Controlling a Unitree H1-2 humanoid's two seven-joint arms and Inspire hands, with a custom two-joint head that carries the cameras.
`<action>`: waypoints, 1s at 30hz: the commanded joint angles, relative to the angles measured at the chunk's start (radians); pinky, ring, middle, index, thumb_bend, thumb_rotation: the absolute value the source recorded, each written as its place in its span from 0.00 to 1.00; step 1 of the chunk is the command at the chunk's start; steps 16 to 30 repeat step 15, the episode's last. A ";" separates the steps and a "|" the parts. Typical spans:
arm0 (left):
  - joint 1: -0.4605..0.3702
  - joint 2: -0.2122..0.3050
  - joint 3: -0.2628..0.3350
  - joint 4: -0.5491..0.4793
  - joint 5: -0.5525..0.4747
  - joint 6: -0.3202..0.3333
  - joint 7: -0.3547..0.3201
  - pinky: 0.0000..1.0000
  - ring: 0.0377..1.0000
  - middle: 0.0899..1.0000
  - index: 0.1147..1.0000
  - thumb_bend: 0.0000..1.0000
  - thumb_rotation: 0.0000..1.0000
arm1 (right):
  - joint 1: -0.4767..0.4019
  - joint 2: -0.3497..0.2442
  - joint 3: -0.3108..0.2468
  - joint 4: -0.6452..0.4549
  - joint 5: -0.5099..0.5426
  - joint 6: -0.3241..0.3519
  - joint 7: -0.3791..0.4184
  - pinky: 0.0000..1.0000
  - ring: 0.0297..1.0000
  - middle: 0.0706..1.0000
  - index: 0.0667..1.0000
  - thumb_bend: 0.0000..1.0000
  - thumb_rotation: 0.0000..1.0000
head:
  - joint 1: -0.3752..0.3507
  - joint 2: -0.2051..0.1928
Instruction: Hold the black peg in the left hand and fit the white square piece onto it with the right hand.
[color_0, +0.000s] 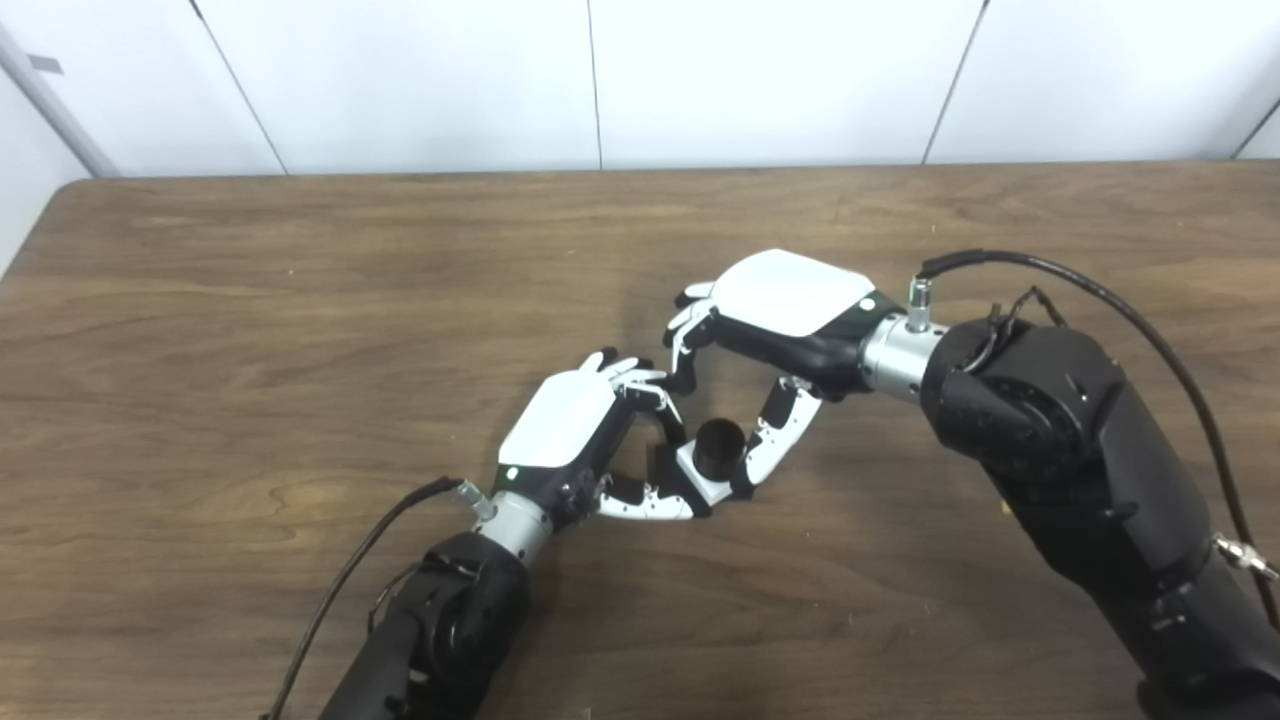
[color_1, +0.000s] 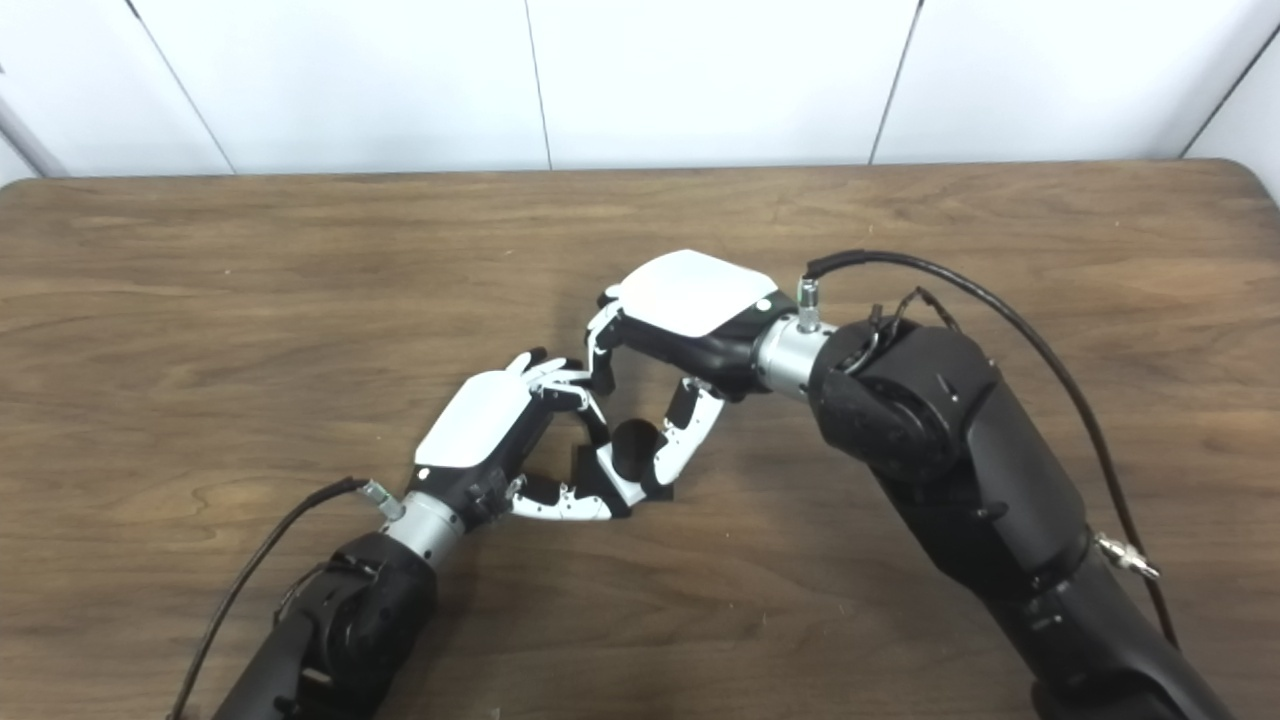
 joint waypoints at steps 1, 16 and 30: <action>0.022 0.017 -0.011 0.016 -0.002 0.018 -0.052 1.00 0.88 0.78 0.42 0.52 0.05 | -0.019 -0.019 -0.027 -0.052 0.008 0.008 -0.007 0.88 0.93 0.82 0.57 1.00 0.32 | -0.001 0.000; 0.018 0.031 0.001 0.014 -0.008 0.029 -0.068 1.00 0.89 0.77 0.42 0.52 0.06 | 0.021 -0.063 -0.086 -0.088 0.027 0.009 -0.022 0.86 0.92 0.80 0.57 1.00 0.36 | -0.008 -0.005; 0.018 0.031 0.001 0.014 -0.008 0.029 -0.068 1.00 0.89 0.77 0.42 0.52 0.06 | 0.021 -0.063 -0.086 -0.088 0.027 0.009 -0.022 0.86 0.92 0.80 0.57 1.00 0.36 | -0.008 -0.005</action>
